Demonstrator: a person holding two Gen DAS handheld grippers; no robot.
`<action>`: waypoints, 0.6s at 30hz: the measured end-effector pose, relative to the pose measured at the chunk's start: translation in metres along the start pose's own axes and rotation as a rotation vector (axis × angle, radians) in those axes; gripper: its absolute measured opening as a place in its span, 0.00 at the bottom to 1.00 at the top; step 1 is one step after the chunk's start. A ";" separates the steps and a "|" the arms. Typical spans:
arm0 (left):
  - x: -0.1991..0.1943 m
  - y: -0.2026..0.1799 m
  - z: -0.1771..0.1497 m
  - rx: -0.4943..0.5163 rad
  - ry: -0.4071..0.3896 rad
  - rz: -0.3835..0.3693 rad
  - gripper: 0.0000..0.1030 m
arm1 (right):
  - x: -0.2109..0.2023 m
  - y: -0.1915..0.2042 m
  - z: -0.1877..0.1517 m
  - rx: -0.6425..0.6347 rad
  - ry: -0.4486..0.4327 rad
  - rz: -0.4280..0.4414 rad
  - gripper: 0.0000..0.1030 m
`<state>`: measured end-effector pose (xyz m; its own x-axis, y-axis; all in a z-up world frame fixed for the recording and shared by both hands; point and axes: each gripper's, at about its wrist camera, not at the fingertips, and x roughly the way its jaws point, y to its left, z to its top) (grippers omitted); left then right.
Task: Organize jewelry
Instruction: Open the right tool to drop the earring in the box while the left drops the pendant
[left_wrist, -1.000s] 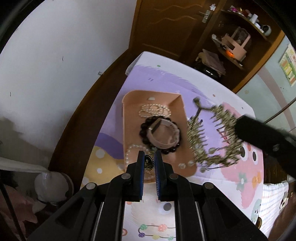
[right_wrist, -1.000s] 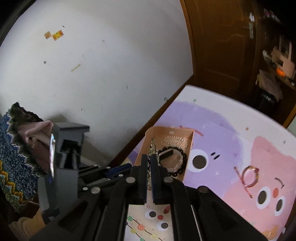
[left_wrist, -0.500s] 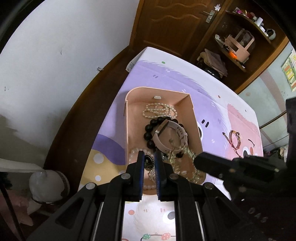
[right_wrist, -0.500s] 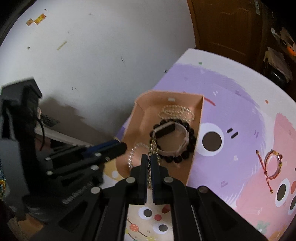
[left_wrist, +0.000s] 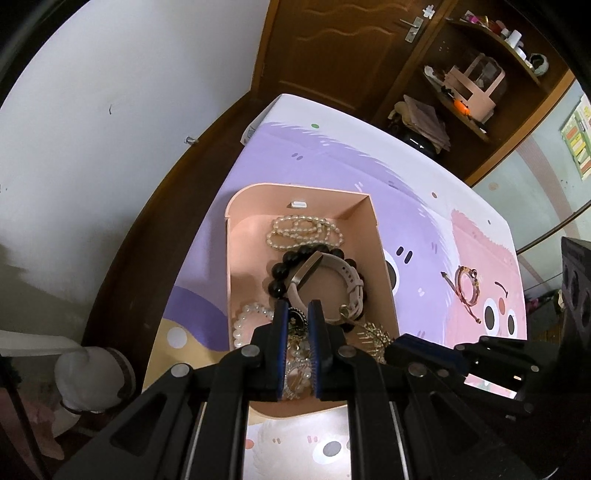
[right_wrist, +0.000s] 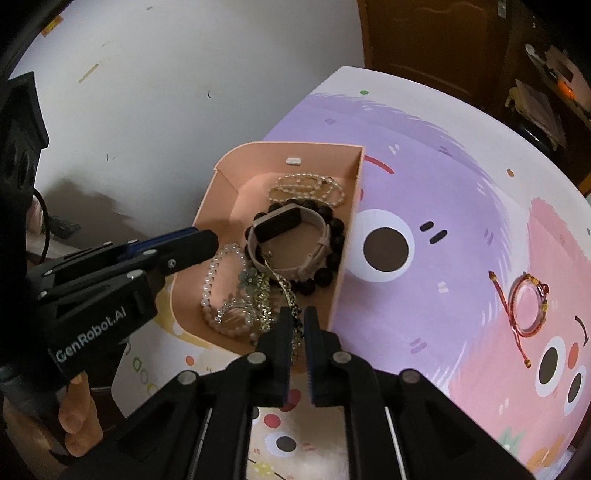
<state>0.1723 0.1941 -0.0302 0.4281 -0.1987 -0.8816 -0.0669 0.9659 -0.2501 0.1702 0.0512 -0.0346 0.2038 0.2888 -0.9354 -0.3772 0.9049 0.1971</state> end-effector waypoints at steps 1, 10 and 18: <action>0.001 0.000 0.000 0.000 0.002 0.001 0.08 | -0.002 -0.001 -0.001 0.002 -0.004 0.003 0.07; 0.008 -0.007 0.001 0.009 0.013 0.011 0.16 | -0.028 -0.016 -0.012 0.057 -0.070 0.080 0.17; 0.007 -0.012 -0.001 0.011 0.004 0.043 0.37 | -0.040 -0.037 -0.027 0.119 -0.095 0.097 0.17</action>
<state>0.1754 0.1809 -0.0331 0.4210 -0.1578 -0.8932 -0.0748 0.9754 -0.2076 0.1511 -0.0020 -0.0125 0.2583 0.4000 -0.8794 -0.2906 0.9003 0.3242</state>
